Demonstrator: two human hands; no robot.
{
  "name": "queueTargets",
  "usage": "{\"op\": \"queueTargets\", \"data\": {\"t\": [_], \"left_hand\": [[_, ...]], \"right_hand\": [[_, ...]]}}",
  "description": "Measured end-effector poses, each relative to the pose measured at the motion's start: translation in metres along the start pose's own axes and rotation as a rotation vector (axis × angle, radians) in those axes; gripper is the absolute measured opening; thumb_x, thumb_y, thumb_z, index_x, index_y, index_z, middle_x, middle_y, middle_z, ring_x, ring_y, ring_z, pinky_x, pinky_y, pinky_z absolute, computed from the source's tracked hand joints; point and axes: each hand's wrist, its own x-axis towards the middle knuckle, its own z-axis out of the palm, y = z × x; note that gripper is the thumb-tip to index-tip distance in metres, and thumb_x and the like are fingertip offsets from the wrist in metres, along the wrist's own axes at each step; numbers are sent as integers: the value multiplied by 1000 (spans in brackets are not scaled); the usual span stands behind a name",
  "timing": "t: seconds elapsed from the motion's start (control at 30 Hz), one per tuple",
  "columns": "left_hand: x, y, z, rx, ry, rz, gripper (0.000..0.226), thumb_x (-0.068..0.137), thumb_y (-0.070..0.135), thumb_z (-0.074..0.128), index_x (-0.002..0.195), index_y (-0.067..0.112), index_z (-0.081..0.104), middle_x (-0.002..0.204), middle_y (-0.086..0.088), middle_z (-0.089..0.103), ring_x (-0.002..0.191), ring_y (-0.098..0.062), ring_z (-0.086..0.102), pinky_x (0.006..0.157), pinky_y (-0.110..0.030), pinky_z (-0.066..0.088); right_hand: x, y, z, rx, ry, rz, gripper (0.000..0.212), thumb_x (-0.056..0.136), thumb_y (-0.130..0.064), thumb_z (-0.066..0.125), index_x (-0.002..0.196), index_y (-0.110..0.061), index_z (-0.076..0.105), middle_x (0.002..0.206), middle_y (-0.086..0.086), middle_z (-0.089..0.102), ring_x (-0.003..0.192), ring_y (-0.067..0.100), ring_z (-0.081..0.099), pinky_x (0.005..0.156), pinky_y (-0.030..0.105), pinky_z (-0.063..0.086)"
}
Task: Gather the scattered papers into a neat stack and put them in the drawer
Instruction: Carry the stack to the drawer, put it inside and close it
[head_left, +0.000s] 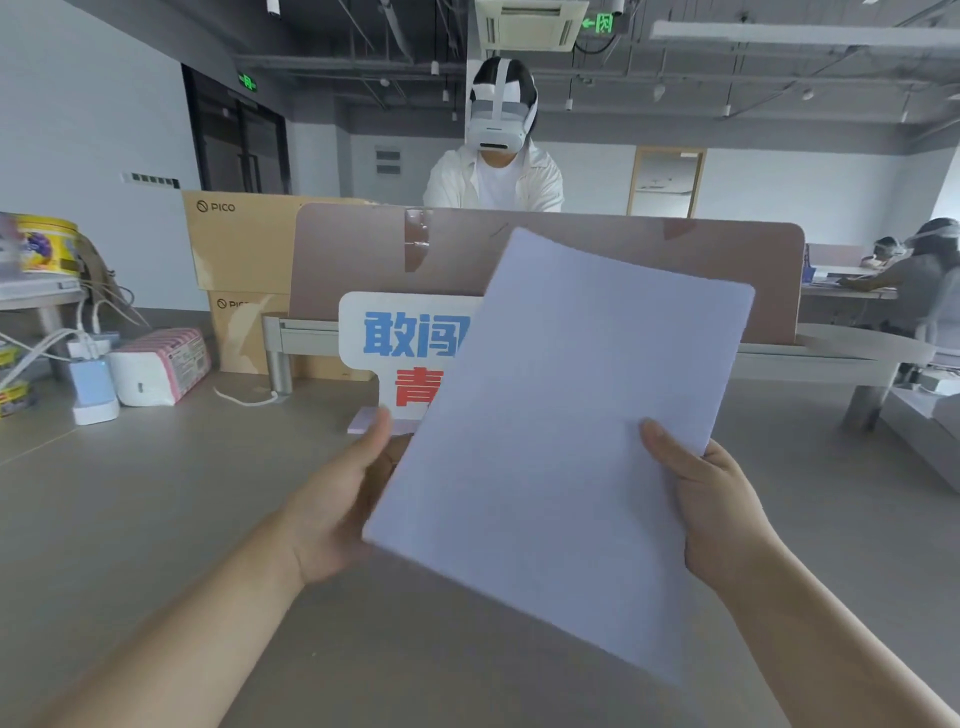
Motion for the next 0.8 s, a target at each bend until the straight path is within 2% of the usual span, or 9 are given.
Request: {"op": "queueTargets", "data": {"t": [0.1,0.17,0.3,0.4,0.47,0.53,0.6,0.7,0.8], "left_hand": [[1,-6,6,-193,-178,60,68,56,73,67,110,33,71,114,-1,73,92,-23,73,73,-40,59],[4,-15,21,-177,-172,61,77,59,64,74,127,31,60,123,-3,69,100,-23,71,75,-40,59],[13,-49,46,-116,241,53,25,87,16,63,112,20,66,97,2,78,83,-15,73,62,-31,57],[19,-54,39,-50,407,15,19,92,7,57,104,18,67,96,-2,76,85,-21,70,63,-32,55],[25,-44,22,51,513,10,15,90,4,58,96,16,66,89,-1,72,77,-19,67,59,-29,50],[29,-30,-5,219,600,-22,11,88,4,61,87,14,65,87,-4,70,70,-19,64,61,-28,48],[27,-20,-33,382,577,-113,10,86,3,64,93,9,66,97,-13,71,75,-23,64,69,-30,49],[15,-12,-58,537,430,-325,18,86,2,64,104,3,67,100,-14,73,84,-26,67,74,-31,50],[14,-9,-60,562,403,-384,18,86,13,67,101,6,70,96,-11,75,92,-28,69,93,-39,50]], "right_hand": [[2,4,0,69,110,-13,23,89,-19,63,110,-10,69,101,5,77,78,22,75,62,35,60],[2,10,4,102,172,-16,17,89,-18,63,104,-13,70,97,2,77,76,21,74,64,33,59],[1,26,14,121,190,-22,15,90,-18,63,103,-12,69,95,4,77,78,23,73,66,36,59],[5,31,15,95,130,17,14,91,-17,61,100,-11,69,92,4,77,78,22,73,72,36,59],[12,26,6,141,145,46,16,93,-18,57,101,-11,68,86,3,78,74,17,73,74,34,57],[19,18,-13,255,202,125,24,93,-26,52,105,-10,64,76,3,77,64,16,72,64,30,58],[21,13,-34,286,262,298,43,91,-38,50,112,-2,60,79,12,72,57,23,70,53,26,57],[23,16,-51,-14,149,620,61,88,-45,51,118,8,59,88,22,71,57,32,69,57,31,55],[17,21,-37,-381,-46,661,44,89,-34,58,114,1,66,100,20,75,83,34,71,73,38,53]]}}
